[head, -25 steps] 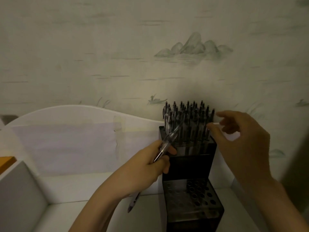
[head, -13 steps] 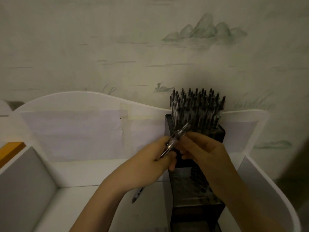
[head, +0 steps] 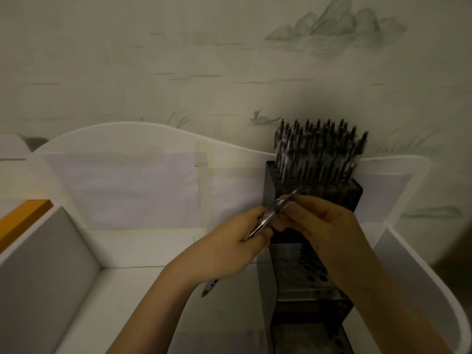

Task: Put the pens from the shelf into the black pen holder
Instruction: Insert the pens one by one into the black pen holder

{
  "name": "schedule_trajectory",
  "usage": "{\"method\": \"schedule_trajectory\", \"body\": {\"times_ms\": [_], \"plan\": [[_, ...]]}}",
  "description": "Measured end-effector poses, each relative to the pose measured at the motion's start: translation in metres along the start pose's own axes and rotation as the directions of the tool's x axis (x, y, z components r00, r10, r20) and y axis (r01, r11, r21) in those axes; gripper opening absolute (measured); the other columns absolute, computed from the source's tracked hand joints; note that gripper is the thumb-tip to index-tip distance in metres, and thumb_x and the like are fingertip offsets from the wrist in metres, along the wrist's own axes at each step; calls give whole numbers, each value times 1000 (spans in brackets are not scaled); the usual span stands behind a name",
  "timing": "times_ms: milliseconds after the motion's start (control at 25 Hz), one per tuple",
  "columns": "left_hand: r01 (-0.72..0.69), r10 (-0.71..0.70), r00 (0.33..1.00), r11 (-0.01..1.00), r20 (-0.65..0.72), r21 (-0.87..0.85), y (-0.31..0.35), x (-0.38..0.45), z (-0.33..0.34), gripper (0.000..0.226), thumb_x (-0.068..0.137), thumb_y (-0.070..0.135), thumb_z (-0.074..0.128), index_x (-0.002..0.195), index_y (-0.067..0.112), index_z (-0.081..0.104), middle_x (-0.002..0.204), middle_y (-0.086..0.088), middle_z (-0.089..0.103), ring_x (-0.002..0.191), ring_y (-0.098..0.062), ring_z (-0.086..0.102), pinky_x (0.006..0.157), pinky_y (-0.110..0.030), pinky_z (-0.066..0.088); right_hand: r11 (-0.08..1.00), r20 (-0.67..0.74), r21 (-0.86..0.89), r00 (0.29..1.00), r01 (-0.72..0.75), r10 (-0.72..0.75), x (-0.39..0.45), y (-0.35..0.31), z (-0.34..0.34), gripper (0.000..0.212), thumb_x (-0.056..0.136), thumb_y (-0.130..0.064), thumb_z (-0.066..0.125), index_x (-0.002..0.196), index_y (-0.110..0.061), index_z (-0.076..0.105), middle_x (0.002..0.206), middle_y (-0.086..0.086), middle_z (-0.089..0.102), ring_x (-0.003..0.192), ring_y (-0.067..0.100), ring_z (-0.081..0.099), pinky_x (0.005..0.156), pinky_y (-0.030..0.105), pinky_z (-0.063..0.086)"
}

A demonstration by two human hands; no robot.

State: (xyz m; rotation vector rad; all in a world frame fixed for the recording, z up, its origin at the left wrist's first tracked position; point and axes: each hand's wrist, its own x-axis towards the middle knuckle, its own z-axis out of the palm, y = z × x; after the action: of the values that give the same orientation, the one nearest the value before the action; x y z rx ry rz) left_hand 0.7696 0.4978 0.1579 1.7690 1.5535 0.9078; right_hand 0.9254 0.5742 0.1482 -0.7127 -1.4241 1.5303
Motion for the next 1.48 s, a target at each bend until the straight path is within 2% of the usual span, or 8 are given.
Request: {"method": "schedule_trajectory", "body": {"times_ms": [160, 320, 480, 640, 880, 1080, 1360, 1480], "plan": [[25, -25, 1000, 999, 0, -38, 3, 0, -7, 19, 102, 18, 43, 112, 13, 58, 57, 27, 51, 51, 9, 48, 50, -4, 34, 996, -176, 45, 982, 80, -71, 3, -7, -9, 17, 76, -19, 69, 90, -9, 72, 85, 8, 75, 80, 24, 72, 77, 30, 59], [47, -46, 997, 999, -54, 6, -3, -1, -12, 20, 102, 20, 42, 111, 14, 59, 62, 12, 47, 48, 5, 45, 48, -6, 33, 945, -300, -187, 901, 267, -314, -3, -20, -22, 7, 80, -20, 70, 84, -15, 71, 74, -1, 75, 67, 17, 71, 69, 21, 57], [65, -52, 994, 988, -95, 141, -17, 0, -10, 17, 101, 24, 43, 107, 21, 59, 71, 8, 50, 61, -1, 46, 57, -14, 38, 787, -159, -535, 878, 307, -451, -8, -7, -18, 6, 80, -23, 72, 86, -25, 72, 77, -16, 72, 74, -1, 68, 71, 5, 48], [60, -46, 995, 985, -91, 162, -19, 0, -12, 16, 101, 20, 44, 105, 22, 60, 67, 9, 47, 57, -1, 44, 55, -11, 36, 657, -29, -649, 850, 384, -526, -4, 20, -14, 15, 80, -25, 70, 93, -16, 73, 81, -11, 71, 78, -1, 67, 75, 6, 48], [69, -55, 993, 989, -106, 134, -24, 1, -11, 16, 101, 22, 44, 103, 25, 59, 67, 10, 47, 57, 1, 45, 54, -9, 36, 632, -3, -699, 882, 335, -472, 3, 42, -13, 15, 77, -21, 76, 91, -15, 74, 79, -11, 69, 85, -7, 63, 73, -3, 42], [65, -52, 993, 991, -107, 121, -24, 2, -7, 14, 101, 21, 44, 103, 22, 58, 62, 11, 44, 53, 2, 45, 52, -9, 35, 638, -5, -728, 928, 253, -374, 4, 59, -12, 18, 73, -23, 80, 88, -15, 73, 74, -29, 57, 76, -23, 56, 68, -7, 38], [33, -23, 997, 989, -73, 144, -24, 2, 2, 10, 99, 21, 47, 102, 19, 56, 67, 8, 50, 54, -1, 47, 53, -16, 36, 616, -8, -683, 840, 392, -542, -21, 43, -8, 30, 78, -42, 74, 94, -16, 71, 78, -9, 67, 74, 6, 64, 66, 9, 50], [-3, 8, 1000, 985, -27, 174, -22, 4, 10, 7, 99, 19, 48, 98, 20, 55, 68, 8, 51, 56, -2, 47, 54, -21, 38, 795, -10, -469, 897, 386, -442, -26, 34, 4, 21, 83, -38, 71, 95, -20, 73, 83, -9, 72, 79, 9, 68, 70, 17, 53]]}}
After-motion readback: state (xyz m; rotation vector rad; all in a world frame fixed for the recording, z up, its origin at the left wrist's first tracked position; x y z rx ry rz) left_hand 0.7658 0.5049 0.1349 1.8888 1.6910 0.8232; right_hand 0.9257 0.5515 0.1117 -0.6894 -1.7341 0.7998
